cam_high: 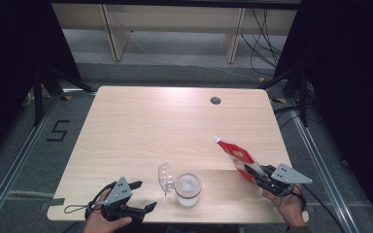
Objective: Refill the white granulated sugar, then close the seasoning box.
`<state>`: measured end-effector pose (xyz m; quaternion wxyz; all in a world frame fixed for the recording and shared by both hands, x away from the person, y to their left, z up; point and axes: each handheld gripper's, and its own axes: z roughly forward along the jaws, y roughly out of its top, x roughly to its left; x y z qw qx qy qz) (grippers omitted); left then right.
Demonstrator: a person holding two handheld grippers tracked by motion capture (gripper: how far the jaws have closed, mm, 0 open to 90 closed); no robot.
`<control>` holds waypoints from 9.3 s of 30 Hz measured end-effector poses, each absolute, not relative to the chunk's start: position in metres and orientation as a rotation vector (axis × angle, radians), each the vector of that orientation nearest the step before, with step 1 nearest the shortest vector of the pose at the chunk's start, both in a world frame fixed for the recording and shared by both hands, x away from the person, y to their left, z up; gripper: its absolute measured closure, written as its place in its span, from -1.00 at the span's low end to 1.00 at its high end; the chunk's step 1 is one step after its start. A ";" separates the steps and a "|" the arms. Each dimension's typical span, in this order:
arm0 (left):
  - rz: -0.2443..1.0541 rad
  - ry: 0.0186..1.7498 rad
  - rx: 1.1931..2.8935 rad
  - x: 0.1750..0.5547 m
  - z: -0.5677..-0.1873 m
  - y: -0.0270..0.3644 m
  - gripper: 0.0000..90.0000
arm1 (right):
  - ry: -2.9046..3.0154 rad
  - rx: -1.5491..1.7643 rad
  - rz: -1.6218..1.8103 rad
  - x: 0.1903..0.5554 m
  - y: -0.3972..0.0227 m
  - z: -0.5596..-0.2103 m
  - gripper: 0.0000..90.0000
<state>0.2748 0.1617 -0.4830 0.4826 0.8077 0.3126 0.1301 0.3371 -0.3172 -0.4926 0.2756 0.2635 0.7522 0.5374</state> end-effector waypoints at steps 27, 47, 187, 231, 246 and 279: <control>0.317 0.765 1.973 0.276 -0.484 0.160 -0.65 | 1.984 0.946 1.408 0.311 -0.340 -0.489 0.70; 0.313 0.753 1.981 0.277 -0.484 0.160 -0.65 | 1.954 1.012 1.410 0.306 -0.348 -0.492 0.62; 0.379 0.598 1.941 0.278 -0.447 0.126 0.98 | 1.954 1.144 1.232 0.239 -0.339 -0.476 -0.40; 0.322 0.654 1.926 0.274 -0.453 0.139 -0.10 | 1.930 1.170 1.210 0.237 -0.338 -0.476 -0.41; 0.319 0.712 1.929 0.262 -0.462 0.153 -0.24 | 1.908 1.154 1.196 0.236 -0.341 -0.476 -0.40; 0.316 0.711 1.943 0.263 -0.467 0.156 -0.39 | 1.896 1.226 1.171 0.230 -0.343 -0.477 -0.40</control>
